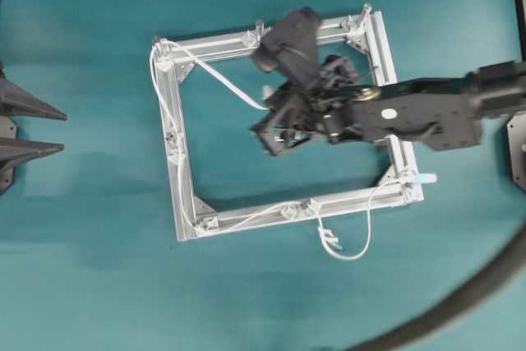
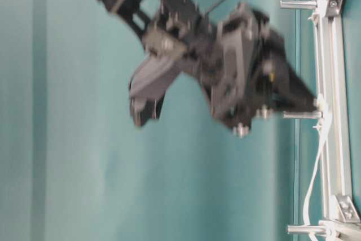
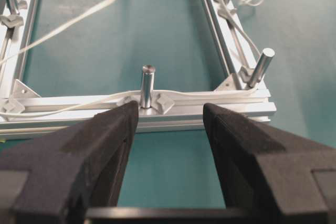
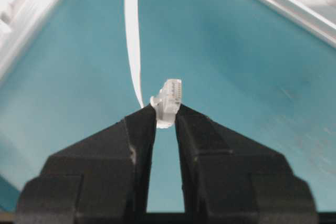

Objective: Move the cable alternately left and right between 8 pins so it hooks onto each one.

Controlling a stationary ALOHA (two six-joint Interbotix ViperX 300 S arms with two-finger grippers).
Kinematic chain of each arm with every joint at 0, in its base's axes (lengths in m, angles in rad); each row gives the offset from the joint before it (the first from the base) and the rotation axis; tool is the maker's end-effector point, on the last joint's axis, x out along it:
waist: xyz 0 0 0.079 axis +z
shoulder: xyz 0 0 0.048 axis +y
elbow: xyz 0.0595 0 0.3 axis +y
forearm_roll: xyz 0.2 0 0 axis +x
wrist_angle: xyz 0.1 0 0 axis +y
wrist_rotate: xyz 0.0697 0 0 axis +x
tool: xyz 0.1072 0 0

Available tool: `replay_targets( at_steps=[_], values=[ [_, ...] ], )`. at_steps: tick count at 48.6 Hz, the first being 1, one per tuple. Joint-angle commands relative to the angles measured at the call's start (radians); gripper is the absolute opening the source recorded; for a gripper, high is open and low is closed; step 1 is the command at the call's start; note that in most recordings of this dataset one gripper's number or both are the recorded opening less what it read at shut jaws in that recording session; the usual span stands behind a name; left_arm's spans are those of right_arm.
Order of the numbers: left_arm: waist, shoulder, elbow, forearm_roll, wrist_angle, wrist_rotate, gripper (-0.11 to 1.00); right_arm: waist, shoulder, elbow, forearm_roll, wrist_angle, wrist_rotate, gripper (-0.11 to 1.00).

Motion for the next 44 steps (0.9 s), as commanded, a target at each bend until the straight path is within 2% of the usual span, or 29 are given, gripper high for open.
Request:
replay_targets(
  at_steps=[1,10,18,34,40,44],
  values=[
    [-0.003,0.006,-0.011,0.000,-0.009,-0.005,0.55,-0.009,-0.078,0.052,0.003,0.012,-0.002,0.14],
    [-0.003,0.006,-0.009,-0.002,-0.009,-0.005,0.55,-0.069,-0.137,0.126,-0.014,0.103,-0.015,0.14],
    [-0.003,0.006,-0.011,0.000,-0.009,-0.005,0.55,-0.120,-0.147,0.138,-0.095,0.163,-0.055,0.14],
    [-0.003,0.006,-0.009,0.000,-0.009,-0.005,0.55,-0.140,-0.163,0.164,-0.351,0.402,-0.058,0.14],
    [-0.003,0.006,-0.011,0.000,-0.009,-0.005,0.55,-0.149,-0.169,0.181,-0.451,0.428,-0.060,0.14],
    [-0.003,0.006,-0.011,0.000,-0.009,-0.005,0.55,-0.156,-0.169,0.199,-0.500,0.431,-0.060,0.14]
  ],
)
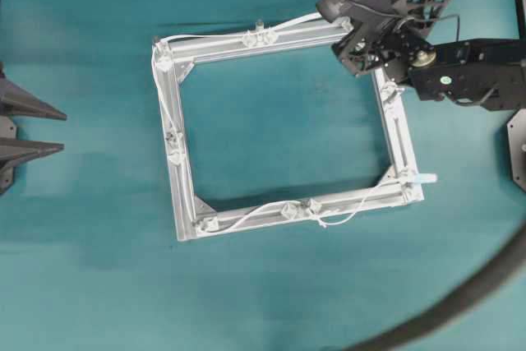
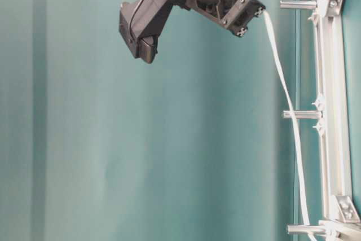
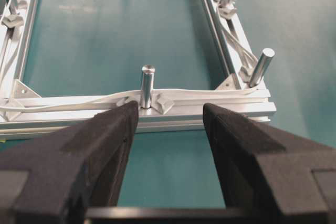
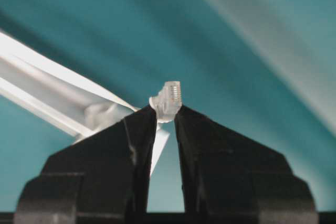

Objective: Move the cable alternately left and right between 8 pins so it hooks onto each one.

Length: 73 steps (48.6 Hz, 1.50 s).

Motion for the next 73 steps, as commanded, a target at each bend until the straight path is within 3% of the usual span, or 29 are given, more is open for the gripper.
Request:
replay_targets(
  at_steps=[1,14,27,39,55,65,73],
  values=[
    [-0.003,0.006,-0.011,-0.002,-0.009,-0.006,0.55,-0.014,-0.025,0.008,-0.063,0.012,0.002,0.14],
    [-0.002,0.006,-0.009,-0.002,-0.008,-0.006,0.55,-0.044,-0.025,0.087,-0.225,0.038,0.002,0.14],
    [-0.003,0.006,-0.011,-0.002,-0.009,-0.006,0.55,-0.104,-0.025,0.150,-0.307,-0.058,0.017,0.14],
    [-0.003,0.006,-0.009,-0.002,-0.009,-0.006,0.55,-0.153,-0.021,0.183,-0.308,-0.232,0.080,0.14],
    [-0.003,0.006,-0.011,-0.002,-0.009,-0.006,0.55,-0.172,-0.023,0.199,-0.307,-0.279,0.110,0.14],
    [-0.003,0.006,-0.011,-0.002,-0.009,-0.006,0.55,-0.172,-0.043,0.216,-0.250,-0.336,0.183,0.14],
    [-0.003,0.006,-0.011,-0.002,-0.009,-0.006,0.55,-0.172,-0.081,0.215,-0.173,-0.407,0.239,0.14]
  ],
)
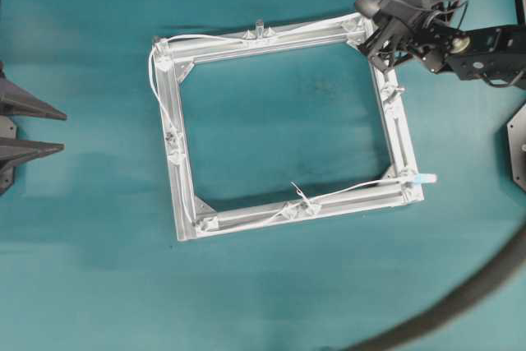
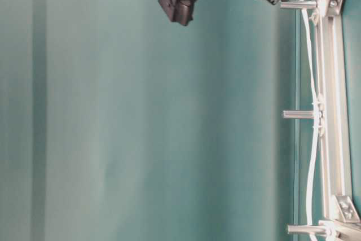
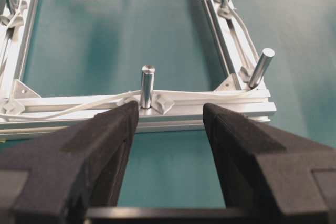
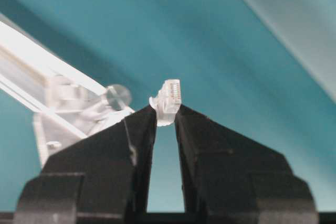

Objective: Move the cable alternately left and right between 8 pins so it hooks onto each one.

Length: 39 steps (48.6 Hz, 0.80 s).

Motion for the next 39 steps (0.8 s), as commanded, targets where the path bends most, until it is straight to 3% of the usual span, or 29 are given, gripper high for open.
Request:
replay_targets(
  at_steps=[1,21,33,39],
  values=[
    [-0.003,0.008,-0.011,-0.002,-0.009,-0.005,0.55,-0.003,-0.041,-0.012,0.043,-0.029,0.021,0.14],
    [-0.003,0.008,-0.011,-0.002,-0.009,-0.005,0.55,-0.003,-0.067,-0.063,0.451,-0.101,0.055,0.14],
    [-0.003,0.008,-0.009,-0.003,-0.009,-0.005,0.55,-0.003,-0.072,-0.063,0.571,-0.094,0.189,0.14],
    [-0.003,0.008,-0.009,-0.002,-0.009,-0.005,0.55,-0.003,-0.089,-0.034,0.584,-0.104,0.250,0.11]
  ],
)
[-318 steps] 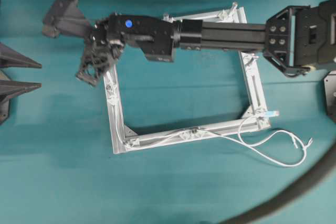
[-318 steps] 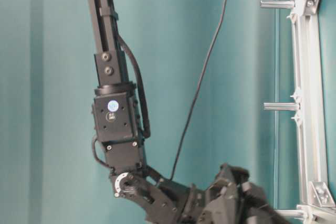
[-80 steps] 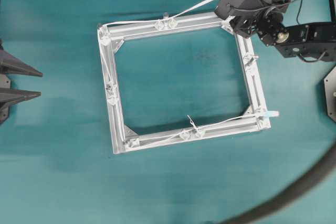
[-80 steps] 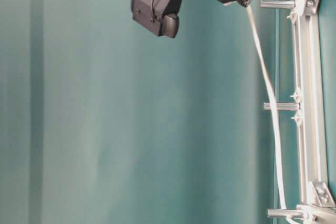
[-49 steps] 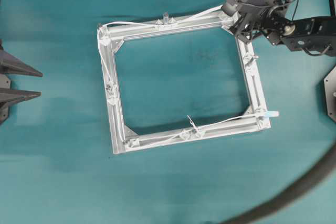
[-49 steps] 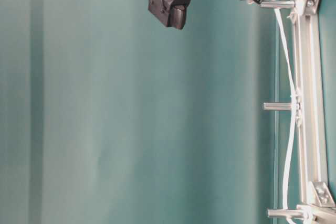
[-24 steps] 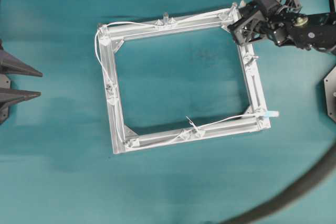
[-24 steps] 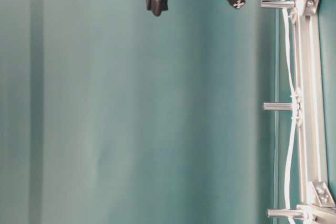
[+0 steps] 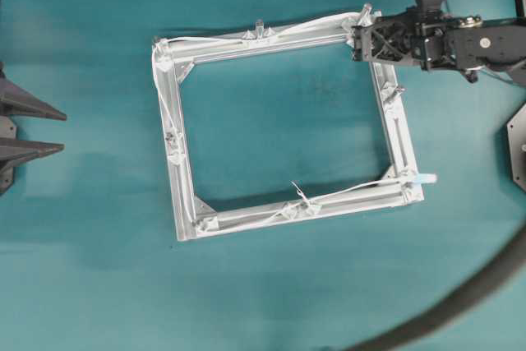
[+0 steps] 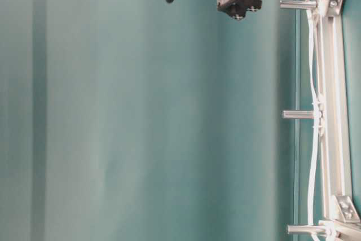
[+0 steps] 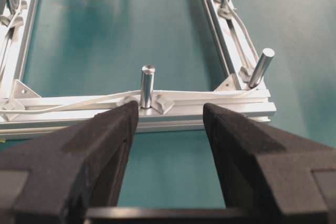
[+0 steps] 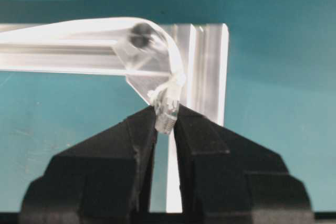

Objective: Move the cable alternately left and right between 8 pins so it hooks onto each one.

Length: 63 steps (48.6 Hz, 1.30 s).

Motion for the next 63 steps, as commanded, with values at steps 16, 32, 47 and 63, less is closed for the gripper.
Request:
replay_targets(
  at_steps=[16,32,47,63],
  values=[
    [-0.003,0.008,-0.011,-0.002,-0.009,-0.005,0.55,0.003,-0.084,0.072,0.008,-0.114,0.023,0.11],
    [-0.003,0.008,-0.011,-0.002,-0.008,-0.005,0.55,0.021,-0.084,0.112,0.003,-0.173,0.005,0.11],
    [-0.002,0.008,-0.011,-0.002,-0.009,-0.005,0.55,0.031,-0.084,0.092,0.005,-0.100,-0.114,0.11],
    [-0.003,0.008,-0.011,-0.002,-0.008,-0.005,0.55,0.031,-0.066,0.064,0.054,-0.095,-0.161,0.11]
  ],
)
